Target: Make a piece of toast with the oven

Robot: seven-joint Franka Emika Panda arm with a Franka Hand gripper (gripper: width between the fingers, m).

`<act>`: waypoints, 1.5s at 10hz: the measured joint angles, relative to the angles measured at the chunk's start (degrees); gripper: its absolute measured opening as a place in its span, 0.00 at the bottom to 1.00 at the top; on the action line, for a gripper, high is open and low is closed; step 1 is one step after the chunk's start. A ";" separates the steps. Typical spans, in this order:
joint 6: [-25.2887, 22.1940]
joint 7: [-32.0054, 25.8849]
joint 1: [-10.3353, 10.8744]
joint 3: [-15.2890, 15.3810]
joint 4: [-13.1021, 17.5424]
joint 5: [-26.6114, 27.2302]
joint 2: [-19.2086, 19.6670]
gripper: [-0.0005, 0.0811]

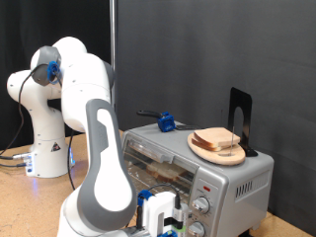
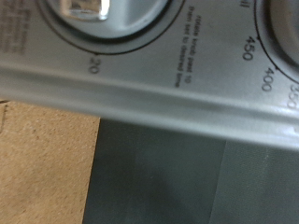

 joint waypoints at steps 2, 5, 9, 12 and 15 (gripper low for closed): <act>0.45 -0.80 1.21 0.10 -1.13 0.00 -0.48 1.00; 0.46 -1.37 1.86 0.13 -2.49 0.24 -1.12 1.00; 0.45 -5.46 2.11 0.17 -4.76 1.37 -2.61 0.96; 0.97 -5.53 2.12 0.16 -5.05 1.85 -2.73 0.49; 2.81 -5.52 2.20 0.20 -5.28 2.00 -2.35 0.13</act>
